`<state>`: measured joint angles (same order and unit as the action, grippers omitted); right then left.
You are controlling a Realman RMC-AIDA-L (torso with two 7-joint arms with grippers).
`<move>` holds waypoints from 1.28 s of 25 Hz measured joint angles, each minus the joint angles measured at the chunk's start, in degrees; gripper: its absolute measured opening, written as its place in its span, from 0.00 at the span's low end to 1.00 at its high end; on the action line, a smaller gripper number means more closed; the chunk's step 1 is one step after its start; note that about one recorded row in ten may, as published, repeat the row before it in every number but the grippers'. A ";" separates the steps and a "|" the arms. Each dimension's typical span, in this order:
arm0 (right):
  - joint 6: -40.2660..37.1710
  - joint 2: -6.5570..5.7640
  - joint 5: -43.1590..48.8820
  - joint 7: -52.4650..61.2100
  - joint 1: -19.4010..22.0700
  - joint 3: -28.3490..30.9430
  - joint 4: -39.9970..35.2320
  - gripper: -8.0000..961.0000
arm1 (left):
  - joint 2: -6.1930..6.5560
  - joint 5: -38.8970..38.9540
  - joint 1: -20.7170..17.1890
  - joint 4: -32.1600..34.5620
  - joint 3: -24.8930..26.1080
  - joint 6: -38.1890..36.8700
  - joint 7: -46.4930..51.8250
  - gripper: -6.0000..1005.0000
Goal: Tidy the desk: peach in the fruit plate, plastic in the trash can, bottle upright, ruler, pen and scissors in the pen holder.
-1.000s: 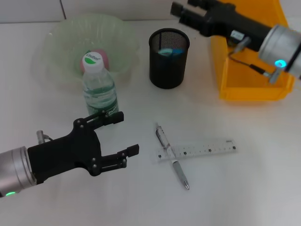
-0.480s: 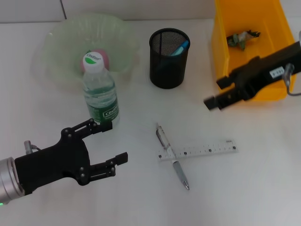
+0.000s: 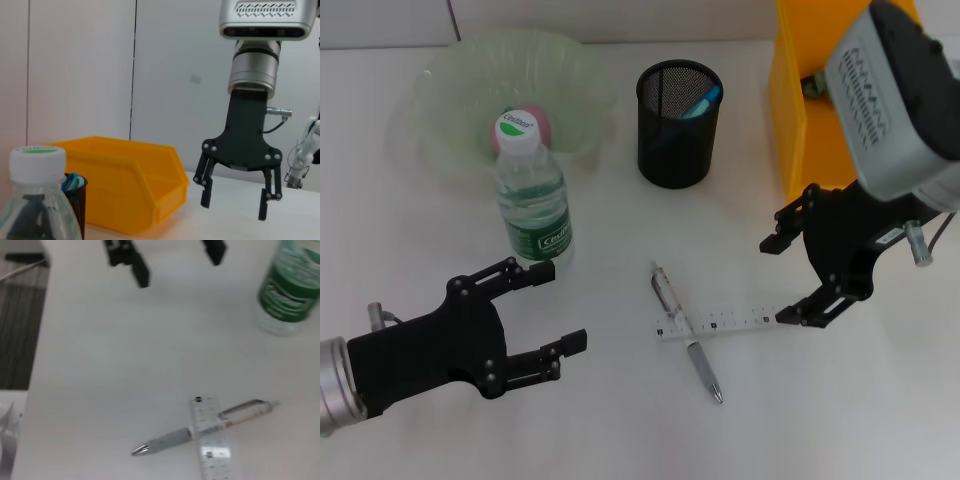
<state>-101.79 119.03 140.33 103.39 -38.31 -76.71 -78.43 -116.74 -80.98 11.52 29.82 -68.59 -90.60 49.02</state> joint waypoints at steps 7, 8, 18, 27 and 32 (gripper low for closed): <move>0.56 0.28 -0.44 -3.55 -0.21 -3.64 0.57 0.80 | 1.49 -1.77 -0.01 1.19 -0.13 -1.84 2.23 0.81; 0.84 0.33 -0.44 -3.74 -0.21 -4.09 0.88 0.80 | 1.65 -2.56 0.01 1.33 0.01 -2.14 2.39 0.81; 6.14 0.34 -0.34 -5.51 -6.01 -8.76 12.84 0.80 | 2.15 -7.58 0.54 3.08 0.27 -2.27 5.01 0.81; 12.61 0.47 -2.64 -8.49 -10.06 -8.80 22.64 0.80 | 1.29 -7.62 0.61 3.31 0.21 -2.06 5.01 0.81; 15.53 0.50 -2.60 -8.66 -11.81 -8.75 26.51 0.80 | 1.20 -7.62 0.61 3.33 0.21 -2.13 5.03 0.81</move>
<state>-86.25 119.53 137.73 94.73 -50.13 -85.46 -51.91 -115.54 -88.60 12.13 33.15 -68.38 -92.73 54.04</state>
